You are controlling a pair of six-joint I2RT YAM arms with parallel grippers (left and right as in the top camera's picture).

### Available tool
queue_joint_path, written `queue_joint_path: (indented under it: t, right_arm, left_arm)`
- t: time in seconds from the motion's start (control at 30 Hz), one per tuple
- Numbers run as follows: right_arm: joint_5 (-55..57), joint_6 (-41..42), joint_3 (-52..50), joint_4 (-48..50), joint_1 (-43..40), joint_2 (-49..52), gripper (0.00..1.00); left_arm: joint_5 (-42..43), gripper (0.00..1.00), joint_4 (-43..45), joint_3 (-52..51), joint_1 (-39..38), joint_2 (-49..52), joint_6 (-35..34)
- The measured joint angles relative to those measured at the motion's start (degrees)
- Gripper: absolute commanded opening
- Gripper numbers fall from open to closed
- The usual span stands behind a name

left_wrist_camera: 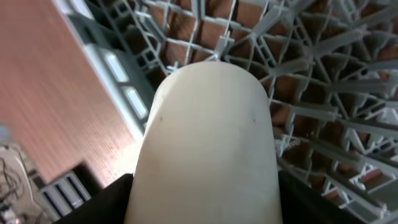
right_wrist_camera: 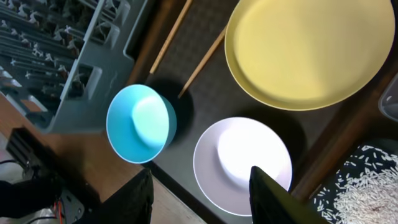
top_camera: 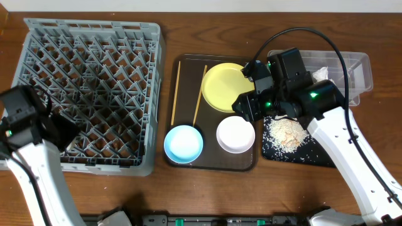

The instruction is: Sort waste into correct bins and load items into the dishwasher

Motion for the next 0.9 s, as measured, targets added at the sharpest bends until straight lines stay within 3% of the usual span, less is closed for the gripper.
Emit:
queue_joint_path:
  t: [0.17,0.27,0.43,0.9]
  right_arm:
    - [0.1,0.0,0.0,-0.8,0.0,0.0,0.48]
    - [0.2,0.0,0.0,-1.2,0.0,0.0,0.48]
    - [0.2,0.0,0.0,-1.3,0.0,0.0,0.49]
    - [0.2,0.1,0.0,0.0,0.0,0.0,0.55]
  left_arm:
    - [3.7,0.62,0.3,0.0,0.8,7.1,0.0]
    - [4.8,0.78,0.0,0.0,1.0,9.5,0.0]
    - [5.6,0.86,-0.1,0.0,2.8,9.6,0.2]
    - [11.8,0.82,-6.1,4.1,3.0,-1.6,2.4]
